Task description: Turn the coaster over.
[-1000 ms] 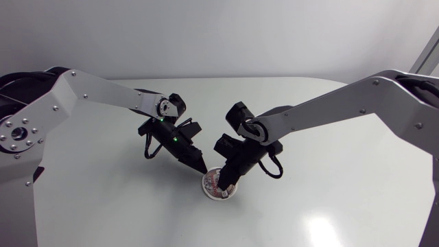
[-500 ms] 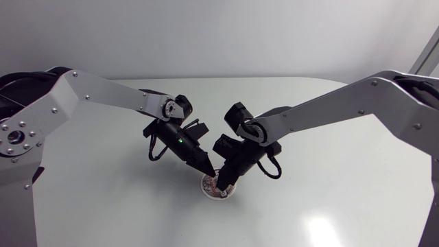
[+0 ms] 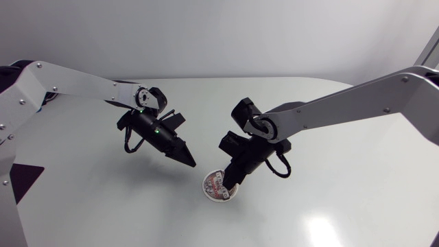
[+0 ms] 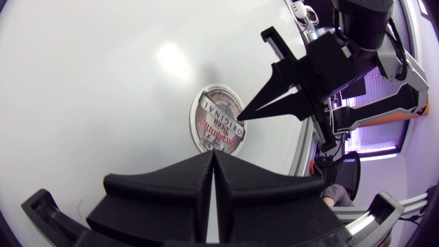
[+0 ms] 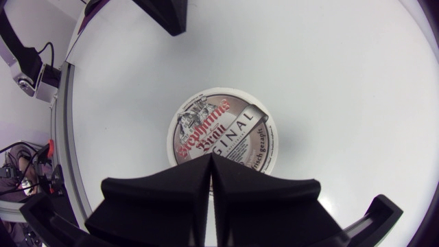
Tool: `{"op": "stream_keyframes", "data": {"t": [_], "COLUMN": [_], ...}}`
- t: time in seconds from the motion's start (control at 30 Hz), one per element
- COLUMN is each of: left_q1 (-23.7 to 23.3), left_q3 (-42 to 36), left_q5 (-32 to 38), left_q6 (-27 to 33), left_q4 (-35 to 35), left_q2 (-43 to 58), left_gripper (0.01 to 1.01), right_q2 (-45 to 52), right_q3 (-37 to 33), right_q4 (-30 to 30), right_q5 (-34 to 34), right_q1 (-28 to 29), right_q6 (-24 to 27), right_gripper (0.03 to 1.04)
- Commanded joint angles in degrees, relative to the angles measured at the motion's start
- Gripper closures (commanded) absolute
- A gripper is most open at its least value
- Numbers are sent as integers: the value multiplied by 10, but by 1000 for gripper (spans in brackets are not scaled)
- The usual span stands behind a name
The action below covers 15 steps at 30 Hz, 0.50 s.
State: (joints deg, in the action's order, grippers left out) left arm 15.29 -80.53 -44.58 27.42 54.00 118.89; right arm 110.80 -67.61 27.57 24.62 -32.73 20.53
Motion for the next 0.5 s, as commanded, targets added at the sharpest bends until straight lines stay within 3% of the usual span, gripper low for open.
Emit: {"op": "stream_keyframes", "data": {"t": [0.0,0.13,0.27,0.47], "left_q1": [-7,-5,13,48], "left_q3": [35,88,136,223], "left_q5": [4,7,6,20], "left_q6": [12,20,13,-62], "left_q4": [22,18,-30,-211], "left_q2": [-22,-68,-92,-113], "left_gripper": [1007,1007,1007,1007], "right_q2": [30,-5,-16,-12], "right_q3": [-15,14,35,55], "right_q4": [13,17,15,-4], "right_q5": [-3,-4,-5,-5], "right_q1": [-13,-15,-3,-2], "right_q6": [-4,1,10,8], "right_gripper": [1020,1020,1020,1020]}}
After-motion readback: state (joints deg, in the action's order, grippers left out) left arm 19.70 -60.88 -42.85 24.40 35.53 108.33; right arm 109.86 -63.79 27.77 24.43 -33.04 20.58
